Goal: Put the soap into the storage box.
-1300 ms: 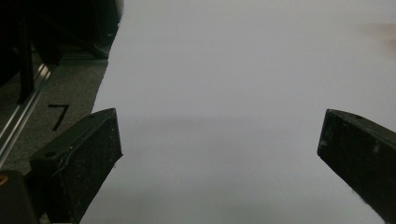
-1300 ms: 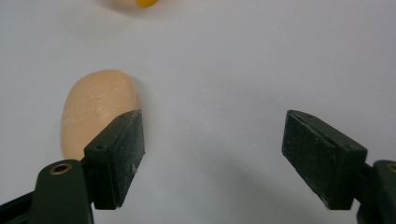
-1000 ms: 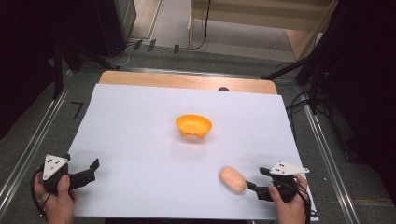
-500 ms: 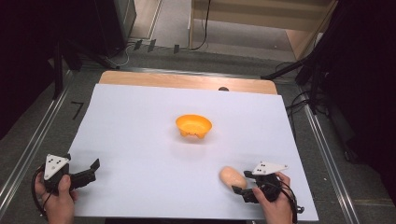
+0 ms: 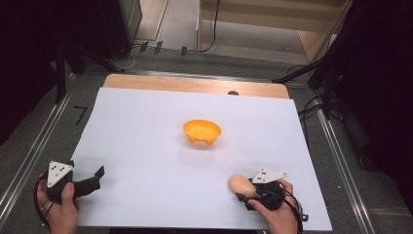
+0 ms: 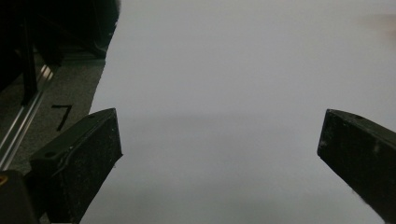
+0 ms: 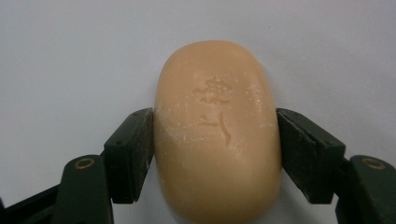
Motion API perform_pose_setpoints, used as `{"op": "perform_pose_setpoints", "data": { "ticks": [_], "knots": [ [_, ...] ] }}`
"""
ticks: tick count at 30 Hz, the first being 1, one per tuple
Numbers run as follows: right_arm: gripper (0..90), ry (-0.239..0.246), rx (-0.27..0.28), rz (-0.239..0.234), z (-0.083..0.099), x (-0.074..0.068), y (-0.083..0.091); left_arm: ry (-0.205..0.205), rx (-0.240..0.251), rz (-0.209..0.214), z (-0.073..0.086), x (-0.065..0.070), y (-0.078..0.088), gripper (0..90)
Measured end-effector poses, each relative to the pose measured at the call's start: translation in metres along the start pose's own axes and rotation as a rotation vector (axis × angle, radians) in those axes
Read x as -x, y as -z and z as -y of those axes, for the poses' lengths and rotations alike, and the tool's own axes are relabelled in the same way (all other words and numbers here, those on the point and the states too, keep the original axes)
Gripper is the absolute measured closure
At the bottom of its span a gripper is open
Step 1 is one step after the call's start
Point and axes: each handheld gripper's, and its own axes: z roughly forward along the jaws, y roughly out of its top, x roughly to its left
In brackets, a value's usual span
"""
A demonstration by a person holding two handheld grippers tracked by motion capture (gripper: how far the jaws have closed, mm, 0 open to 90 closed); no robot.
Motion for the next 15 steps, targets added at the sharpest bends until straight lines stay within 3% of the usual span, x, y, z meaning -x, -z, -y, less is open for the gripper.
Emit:
{"op": "perform_pose_setpoints", "data": {
  "ticks": [3, 15],
  "knots": [
    [32.5, 0.034, -0.007, 0.02, 0.0014, -0.0027, -0.0011, 0.001, 0.001, 0.002, 0.0001, -0.0002, 0.0002, 0.1],
    [33.3, 0.066, -0.01, 0.018, 0.0017, -0.002, -0.0019, -0.008, 0.001, -0.005, 0.0002, 0.0011, 0.0002, 0.1]
  ]
}}
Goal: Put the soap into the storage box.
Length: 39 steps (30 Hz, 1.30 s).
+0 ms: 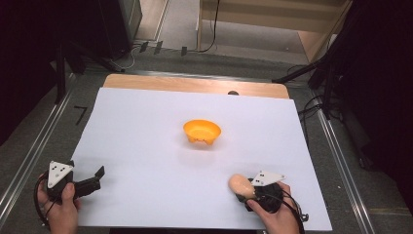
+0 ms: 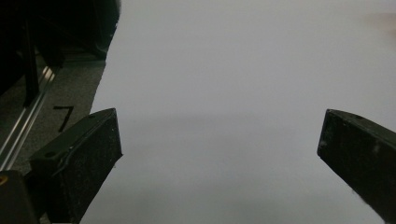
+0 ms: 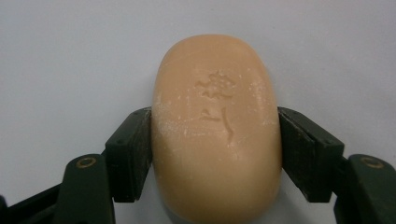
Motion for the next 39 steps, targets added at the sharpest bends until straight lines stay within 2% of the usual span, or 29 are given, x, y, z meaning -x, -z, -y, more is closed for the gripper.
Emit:
{"op": "perform_pose_setpoints", "data": {
  "ticks": [3, 5, 11, 23, 26, 27, 31, 33, 34, 37, 39],
  "knots": [
    [33.5, -0.006, -0.018, 0.008, -0.003, -0.001, 0.0, -0.002, 0.0, 0.001, 0.0, 0.0, 0.0, 0.1],
    [33.5, -0.012, -0.052, 0.008, -0.007, -0.001, -0.001, 0.003, 0.004, 0.001, 0.0, 0.0, 0.0, 0.1],
    [33.5, -0.035, -0.059, 0.021, -0.009, -0.003, -0.001, -0.008, -0.001, 0.002, 0.0, 0.001, 0.0, 0.1],
    [34.0, 0.004, -0.07, 0.01, -0.011, -0.001, -0.001, 0.002, 0.002, 0.003, 0.0, 0.0, 0.0, 0.0],
    [34.0, 0.054, -0.078, -0.001, -0.014, -0.002, 0.002, 0.001, 0.001, 0.004, 0.0, 0.0, 0.0, 0.1],
    [34.0, 0.054, -0.078, -0.001, -0.014, -0.002, 0.002, 0.0, 0.0, 0.004, 0.0, 0.0, 0.0, 0.1],
    [34.0, 0.056, -0.047, -0.019, -0.016, 0.004, 0.009, -0.001, 0.001, 0.003, 0.0, 0.0, 0.0, 0.1],
    [34.0, 0.059, -0.047, -0.015, -0.018, 0.008, 0.012, 0.001, 0.005, 0.004, 0.0, 0.0, 0.0, 0.1],
    [34.0, 0.08, -0.044, -0.011, -0.02, 0.011, 0.013, 0.003, 0.006, 0.004, 0.0, 0.0, 0.0, 0.1],
    [34.0, 0.072, -0.049, -0.015, -0.023, 0.012, 0.014, 0.004, 0.004, 0.004, 0.0, 0.0, 0.0, 0.1],
    [34.0, 0.091, -0.049, -0.016, -0.027, 0.015, 0.014, 0.003, 0.002, 0.003, 0.0, 0.0, 0.0, 0.1]
  ]
}}
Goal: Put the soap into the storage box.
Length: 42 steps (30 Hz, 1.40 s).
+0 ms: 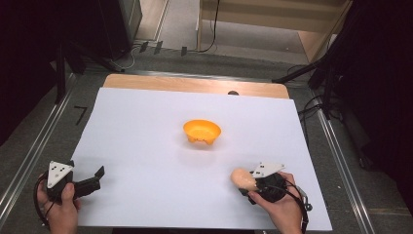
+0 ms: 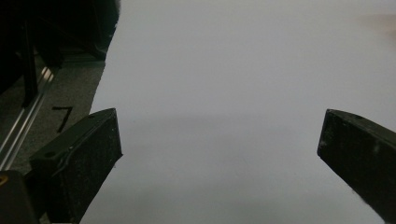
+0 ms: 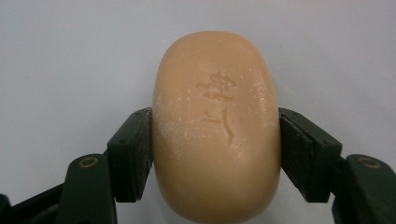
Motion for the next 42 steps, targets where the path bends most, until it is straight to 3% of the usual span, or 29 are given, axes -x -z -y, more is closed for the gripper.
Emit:
{"op": "perform_pose_setpoints", "data": {
  "ticks": [11, 42],
  "knots": [
    [34.0, 0.067, -0.009, -0.007, -0.026, 0.008, 0.0, 0.005, 0.001, 0.007, 0.0, -0.001, 0.0, 0.1],
    [34.0, 0.176, 0.002, -0.06, -0.095, 0.037, -0.007, 0.01, 0.001, 0.011, 0.0, -0.002, 0.0, 0.0]
  ]
}}
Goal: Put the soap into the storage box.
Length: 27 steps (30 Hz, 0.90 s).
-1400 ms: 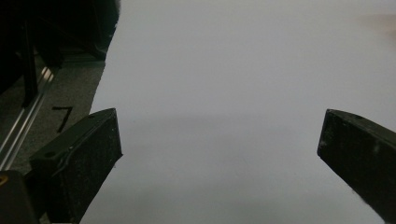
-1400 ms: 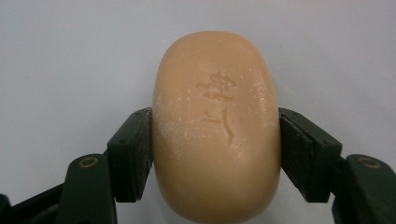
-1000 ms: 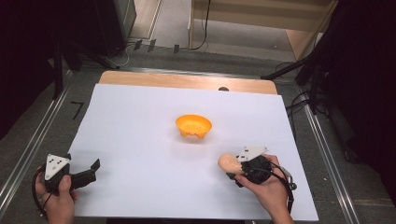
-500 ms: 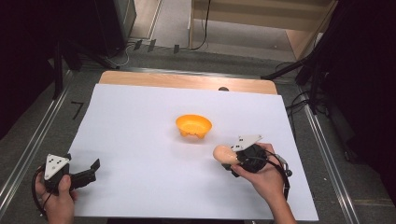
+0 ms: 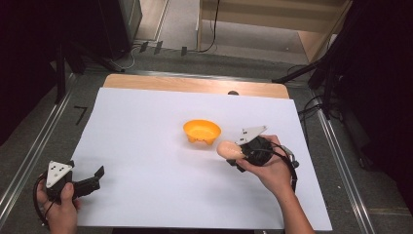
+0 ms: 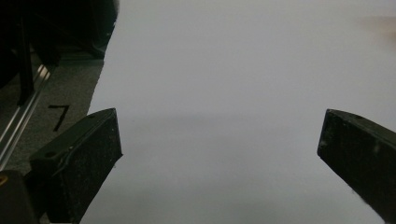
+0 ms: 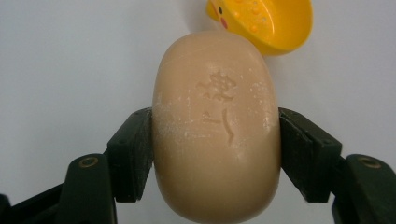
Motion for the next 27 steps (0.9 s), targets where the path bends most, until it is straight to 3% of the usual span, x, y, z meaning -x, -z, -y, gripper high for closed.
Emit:
{"op": "perform_pose_setpoints", "data": {
  "ticks": [6, 17, 27],
  "knots": [
    [34.0, 0.048, 0.01, -0.018, -0.017, 0.007, -0.003, 0.001, -0.002, 0.001, 0.0, 0.0, 0.0, 0.1],
    [34.0, 0.088, 0.045, -0.051, -0.037, 0.02, -0.01, 0.001, -0.003, 0.004, 0.0, 0.0, 0.0, 0.0],
    [34.0, 0.14, 0.033, -0.064, -0.058, 0.03, -0.025, 0.002, -0.008, 0.005, 0.0, 0.0, 0.0, 0.1]
  ]
}}
